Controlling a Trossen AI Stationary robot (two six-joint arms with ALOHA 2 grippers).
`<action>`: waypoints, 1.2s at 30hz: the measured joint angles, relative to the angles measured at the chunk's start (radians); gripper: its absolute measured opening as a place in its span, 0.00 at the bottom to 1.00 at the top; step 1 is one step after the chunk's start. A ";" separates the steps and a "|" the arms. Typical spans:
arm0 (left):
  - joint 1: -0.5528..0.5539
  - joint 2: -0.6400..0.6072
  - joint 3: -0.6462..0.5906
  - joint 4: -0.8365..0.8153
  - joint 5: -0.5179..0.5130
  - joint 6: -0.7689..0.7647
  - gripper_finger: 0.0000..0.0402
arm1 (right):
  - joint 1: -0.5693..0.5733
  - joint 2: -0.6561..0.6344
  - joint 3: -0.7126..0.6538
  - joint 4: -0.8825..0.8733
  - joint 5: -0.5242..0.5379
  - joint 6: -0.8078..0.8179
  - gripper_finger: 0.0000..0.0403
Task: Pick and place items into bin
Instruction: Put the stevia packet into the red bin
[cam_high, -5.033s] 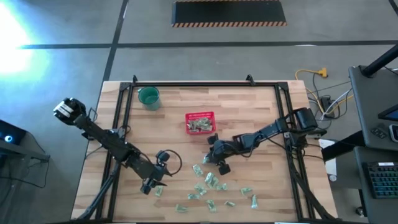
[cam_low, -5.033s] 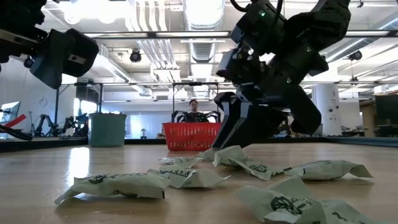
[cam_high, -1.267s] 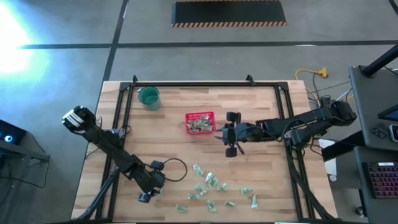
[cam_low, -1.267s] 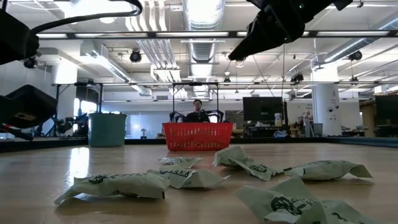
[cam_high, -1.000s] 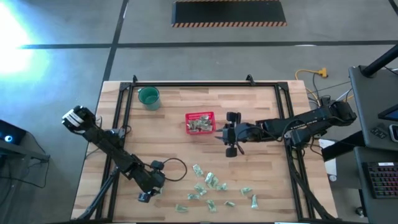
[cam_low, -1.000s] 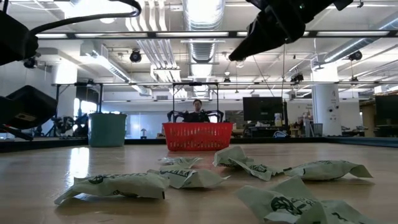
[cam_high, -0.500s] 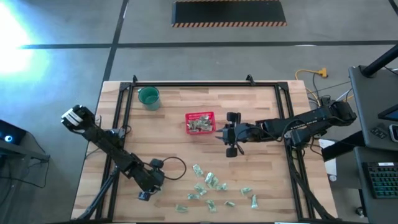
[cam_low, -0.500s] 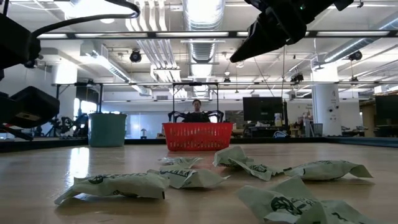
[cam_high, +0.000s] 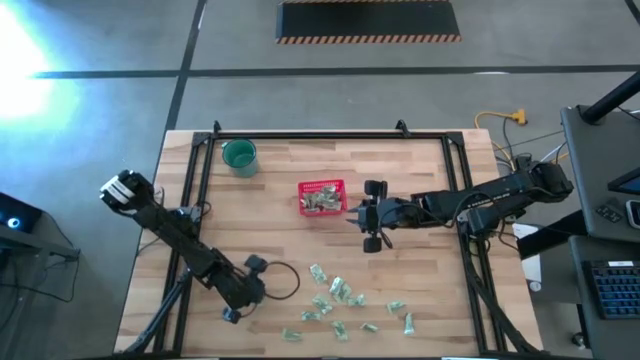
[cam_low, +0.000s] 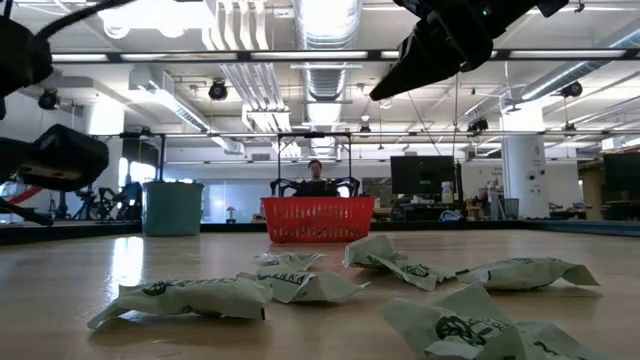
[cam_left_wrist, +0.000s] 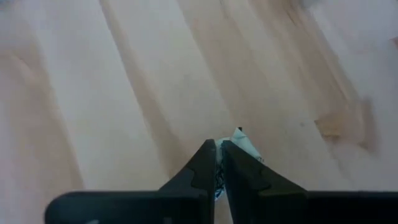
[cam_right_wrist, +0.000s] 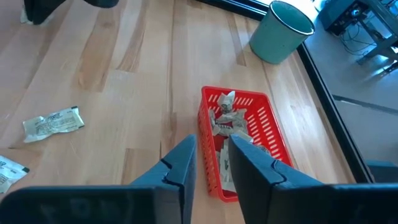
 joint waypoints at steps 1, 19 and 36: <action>0.000 -0.004 0.007 0.000 -0.020 0.030 0.02 | 0.000 0.000 0.000 0.000 0.000 0.000 0.20; 0.249 -0.139 0.034 0.048 -0.501 0.495 0.00 | 0.000 0.000 0.000 0.001 0.000 0.000 0.20; 0.849 -0.131 0.036 0.356 -0.100 0.655 0.00 | 0.000 0.000 0.000 -0.002 0.000 -0.008 0.20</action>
